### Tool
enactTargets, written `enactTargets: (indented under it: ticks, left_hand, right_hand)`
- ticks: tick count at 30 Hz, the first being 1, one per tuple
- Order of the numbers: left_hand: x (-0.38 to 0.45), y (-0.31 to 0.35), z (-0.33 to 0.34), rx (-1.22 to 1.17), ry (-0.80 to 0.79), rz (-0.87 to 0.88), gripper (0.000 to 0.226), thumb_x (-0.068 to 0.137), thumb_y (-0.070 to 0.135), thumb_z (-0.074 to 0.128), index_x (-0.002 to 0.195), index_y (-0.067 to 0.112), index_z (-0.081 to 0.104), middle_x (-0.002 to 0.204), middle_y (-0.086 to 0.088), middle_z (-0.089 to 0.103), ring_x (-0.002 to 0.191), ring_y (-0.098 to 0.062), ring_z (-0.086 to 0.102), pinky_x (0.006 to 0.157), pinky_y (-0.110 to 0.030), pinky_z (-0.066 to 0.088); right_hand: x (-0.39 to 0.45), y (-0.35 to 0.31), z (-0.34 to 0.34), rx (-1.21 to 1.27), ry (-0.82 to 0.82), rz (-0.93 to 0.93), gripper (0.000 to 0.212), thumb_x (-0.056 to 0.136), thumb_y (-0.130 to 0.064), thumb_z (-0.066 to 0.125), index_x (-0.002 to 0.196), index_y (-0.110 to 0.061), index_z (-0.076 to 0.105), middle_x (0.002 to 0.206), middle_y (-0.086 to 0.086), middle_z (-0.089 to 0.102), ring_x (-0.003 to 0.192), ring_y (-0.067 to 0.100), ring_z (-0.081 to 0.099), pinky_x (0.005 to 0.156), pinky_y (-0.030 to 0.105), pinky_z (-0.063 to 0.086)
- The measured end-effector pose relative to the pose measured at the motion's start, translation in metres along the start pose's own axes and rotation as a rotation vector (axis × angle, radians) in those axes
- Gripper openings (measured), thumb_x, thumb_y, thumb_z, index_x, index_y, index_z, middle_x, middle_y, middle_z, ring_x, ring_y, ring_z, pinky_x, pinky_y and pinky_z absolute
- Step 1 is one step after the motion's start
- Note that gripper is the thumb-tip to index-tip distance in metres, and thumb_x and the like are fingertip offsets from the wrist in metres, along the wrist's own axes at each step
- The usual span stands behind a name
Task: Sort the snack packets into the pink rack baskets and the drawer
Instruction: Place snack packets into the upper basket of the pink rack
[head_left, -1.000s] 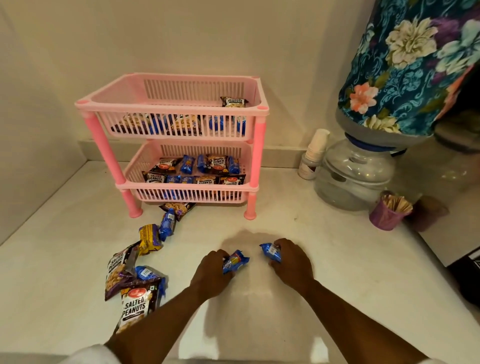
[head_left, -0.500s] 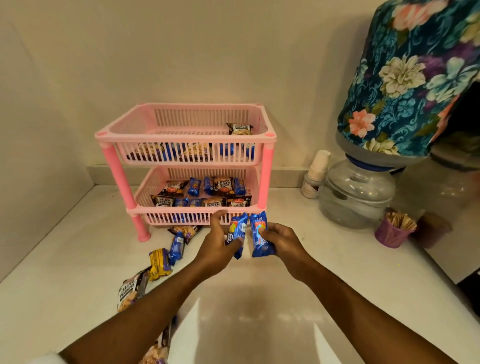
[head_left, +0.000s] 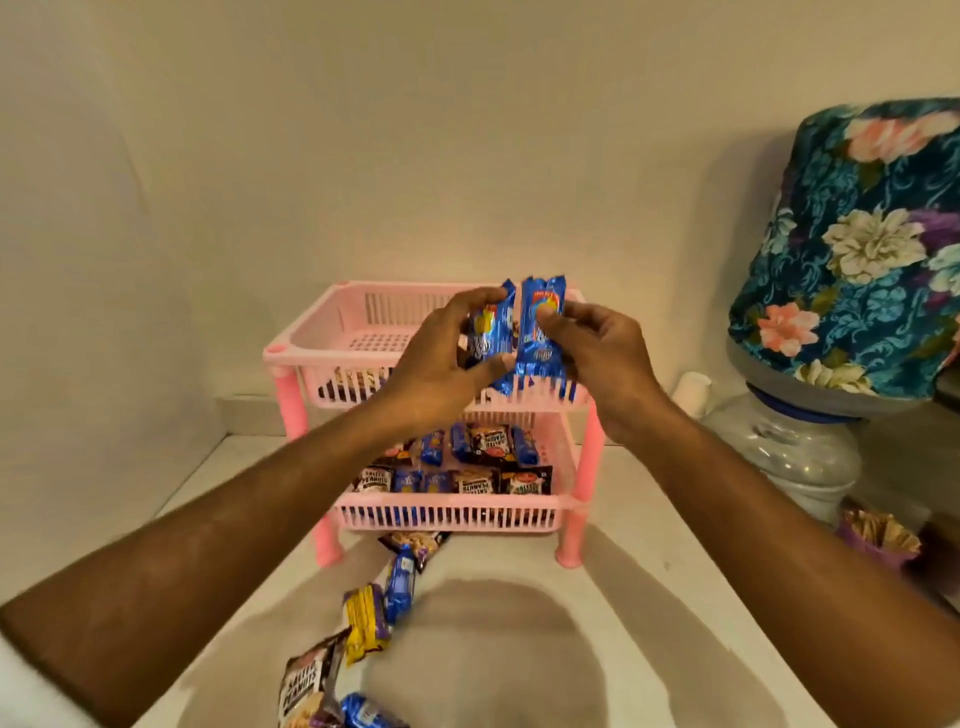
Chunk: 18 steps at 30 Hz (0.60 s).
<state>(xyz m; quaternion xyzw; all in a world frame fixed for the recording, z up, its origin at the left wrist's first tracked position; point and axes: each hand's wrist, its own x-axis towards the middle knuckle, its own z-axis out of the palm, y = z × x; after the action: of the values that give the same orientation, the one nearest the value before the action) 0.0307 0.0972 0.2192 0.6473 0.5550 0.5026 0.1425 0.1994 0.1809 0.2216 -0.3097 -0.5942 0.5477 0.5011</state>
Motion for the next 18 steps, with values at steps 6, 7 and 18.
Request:
enactTargets:
  ticks: [6, 7, 18]
  left_hand:
    - [0.072, -0.014, -0.043, 0.016, -0.066, -0.026, 0.073, 0.079, 0.009, 0.080, 0.136, 0.036, 0.043, 0.105, 0.012, 0.054, 0.078, -0.004, 0.068, 0.059, -0.010, 0.051]
    - [0.082, -0.021, -0.047, 0.032, -0.095, -0.041, 0.075, 0.078, 0.007, 0.080, 0.136, 0.036, 0.043, 0.105, 0.011, 0.054, 0.081, -0.009, 0.069, 0.060, -0.012, 0.053]
    - [0.171, -0.116, -0.047, 0.437, -0.352, -0.218, 0.086, 0.074, 0.029, 0.084, 0.146, 0.021, 0.037, 0.143, -0.007, 0.049, 0.119, -0.026, 0.053, 0.092, -0.029, 0.045]
  right_hand:
    - [0.087, -0.023, 0.033, -0.105, 0.063, 0.071, 0.030, 0.085, -0.029, 0.080, 0.103, -0.007, 0.070, 0.110, 0.022, 0.074, 0.096, 0.034, 0.074, 0.090, 0.059, 0.058]
    - [0.100, -0.021, 0.036, -0.151, 0.080, 0.097, 0.033, 0.085, -0.030, 0.080, 0.102, -0.004, 0.069, 0.112, 0.024, 0.073, 0.098, 0.036, 0.074, 0.090, 0.059, 0.057]
    - [0.206, 0.053, 0.068, -0.843, 0.057, 0.207, 0.027, 0.083, -0.026, 0.079, 0.083, -0.007, 0.061, 0.073, 0.013, 0.072, 0.057, 0.022, 0.068, 0.051, 0.034, 0.059]
